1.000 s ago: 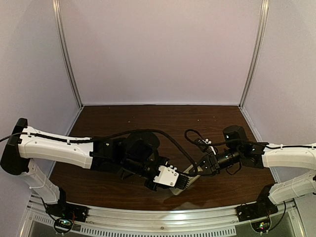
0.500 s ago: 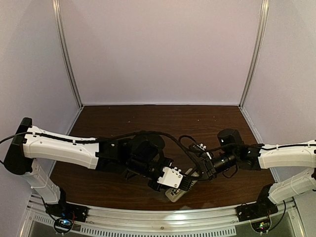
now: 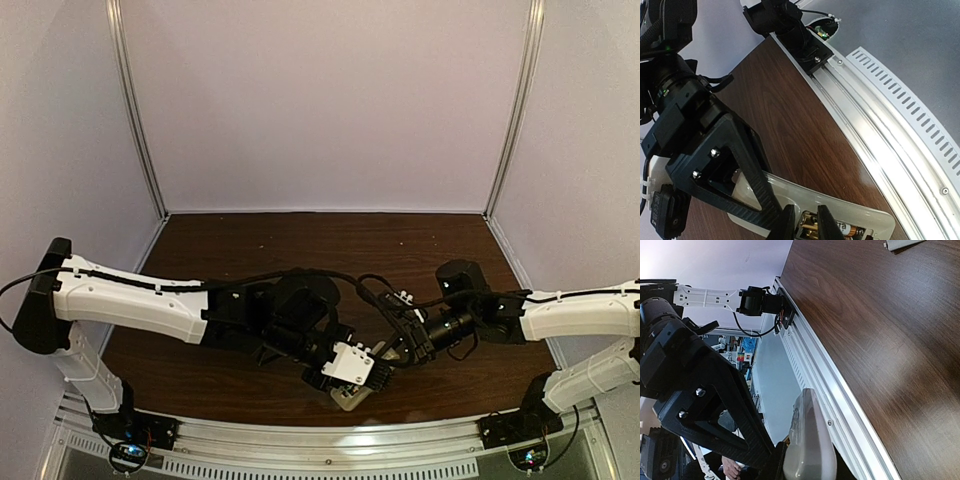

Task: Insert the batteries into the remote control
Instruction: Pick up the battery from the battery compartment.

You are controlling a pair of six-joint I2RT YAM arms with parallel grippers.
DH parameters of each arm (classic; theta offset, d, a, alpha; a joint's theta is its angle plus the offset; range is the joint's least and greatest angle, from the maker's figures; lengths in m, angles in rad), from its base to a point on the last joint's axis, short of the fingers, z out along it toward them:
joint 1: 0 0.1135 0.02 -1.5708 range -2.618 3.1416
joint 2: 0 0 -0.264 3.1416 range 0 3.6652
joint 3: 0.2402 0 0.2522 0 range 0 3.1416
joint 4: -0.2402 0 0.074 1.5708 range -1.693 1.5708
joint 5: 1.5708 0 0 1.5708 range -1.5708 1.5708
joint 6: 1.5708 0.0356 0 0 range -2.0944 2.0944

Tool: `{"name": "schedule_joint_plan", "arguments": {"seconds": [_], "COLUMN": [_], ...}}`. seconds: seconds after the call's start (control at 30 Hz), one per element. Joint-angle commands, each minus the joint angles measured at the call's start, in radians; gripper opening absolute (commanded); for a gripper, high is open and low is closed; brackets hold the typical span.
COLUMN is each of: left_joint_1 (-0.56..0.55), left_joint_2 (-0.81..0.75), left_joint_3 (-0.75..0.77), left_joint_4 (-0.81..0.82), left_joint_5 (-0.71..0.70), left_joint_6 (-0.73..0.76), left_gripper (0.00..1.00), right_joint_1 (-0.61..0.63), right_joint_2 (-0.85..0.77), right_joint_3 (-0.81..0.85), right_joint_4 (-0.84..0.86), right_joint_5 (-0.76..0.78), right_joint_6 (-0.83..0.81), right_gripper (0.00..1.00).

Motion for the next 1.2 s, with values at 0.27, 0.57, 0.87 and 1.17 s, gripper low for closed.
{"name": "schedule_joint_plan", "arguments": {"seconds": [0.27, 0.57, 0.87, 1.17], "left_joint_1": [-0.005, -0.006, -0.004, -0.006], "left_joint_2": [0.038, 0.037, 0.036, 0.042], "left_joint_3": [0.040, 0.020, -0.020, -0.037], "left_joint_4": [-0.040, -0.057, -0.033, -0.017], "left_joint_5": [0.024, 0.017, 0.027, 0.061], "left_joint_6": [-0.007, -0.016, -0.017, -0.011], "left_gripper": [0.15, 0.07, 0.04, 0.04], "right_joint_1": [0.015, 0.016, 0.017, 0.017], "right_joint_2": [0.000, -0.018, -0.056, -0.071], "right_joint_3": [0.049, 0.056, 0.061, 0.054], "right_joint_4": [-0.014, -0.025, -0.012, 0.066], "right_joint_5": [0.018, 0.014, -0.006, -0.035], "right_joint_6": [-0.026, -0.035, -0.033, 0.007], "right_gripper": [0.00, 0.00, 0.00, 0.00]}}
